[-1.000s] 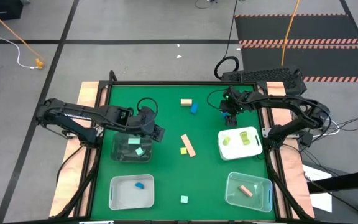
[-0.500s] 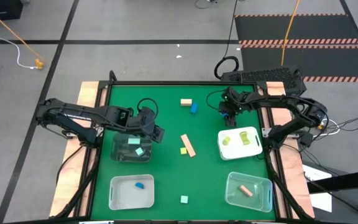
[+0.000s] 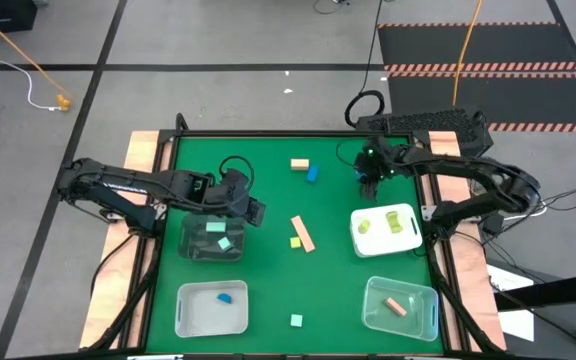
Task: Sort & place blocks by color
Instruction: Put the right blue block into the gray bin
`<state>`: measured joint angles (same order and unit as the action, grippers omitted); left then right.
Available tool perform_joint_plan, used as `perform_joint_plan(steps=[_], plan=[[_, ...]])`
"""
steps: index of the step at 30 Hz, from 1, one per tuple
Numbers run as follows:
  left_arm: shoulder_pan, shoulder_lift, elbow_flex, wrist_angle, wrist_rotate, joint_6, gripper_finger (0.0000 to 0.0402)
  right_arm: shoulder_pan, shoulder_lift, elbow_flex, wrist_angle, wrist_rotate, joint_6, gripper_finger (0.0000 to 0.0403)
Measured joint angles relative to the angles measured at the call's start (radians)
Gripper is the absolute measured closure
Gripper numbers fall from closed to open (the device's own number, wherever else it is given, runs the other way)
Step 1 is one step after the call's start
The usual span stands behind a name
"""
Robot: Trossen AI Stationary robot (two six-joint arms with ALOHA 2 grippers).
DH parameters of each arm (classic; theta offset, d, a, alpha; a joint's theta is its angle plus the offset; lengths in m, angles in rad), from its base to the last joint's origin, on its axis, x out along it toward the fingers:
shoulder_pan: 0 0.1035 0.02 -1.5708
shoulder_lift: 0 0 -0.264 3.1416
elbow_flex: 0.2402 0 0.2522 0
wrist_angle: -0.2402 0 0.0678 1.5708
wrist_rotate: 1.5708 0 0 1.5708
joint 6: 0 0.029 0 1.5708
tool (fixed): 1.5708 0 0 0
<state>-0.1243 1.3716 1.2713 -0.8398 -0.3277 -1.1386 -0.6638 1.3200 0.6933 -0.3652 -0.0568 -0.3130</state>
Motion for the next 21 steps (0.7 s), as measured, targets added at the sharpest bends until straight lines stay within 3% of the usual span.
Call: perform_joint_plan(steps=[7, 10, 15, 21], plan=[[0.004, 0.0, -0.013, 0.241, -0.045, 0.101, 0.0223, 0.041, -0.174, 0.0, 0.172, -0.215, 0.236, 0.0287], [0.017, 0.002, -0.025, 0.368, -0.047, 0.165, 0.0228, 0.08, -0.22, 0.001, 0.296, -0.259, 0.3, 0.0287], [0.053, 0.002, -0.025, 0.498, -0.048, 0.219, 0.0237, 0.178, -0.255, 0.002, 0.488, -0.263, 0.253, 0.0287], [0.087, 0.013, -0.026, 0.614, -0.036, 0.175, 0.0248, 0.292, -0.253, 0.002, 0.678, -0.253, 0.193, 0.0287]])
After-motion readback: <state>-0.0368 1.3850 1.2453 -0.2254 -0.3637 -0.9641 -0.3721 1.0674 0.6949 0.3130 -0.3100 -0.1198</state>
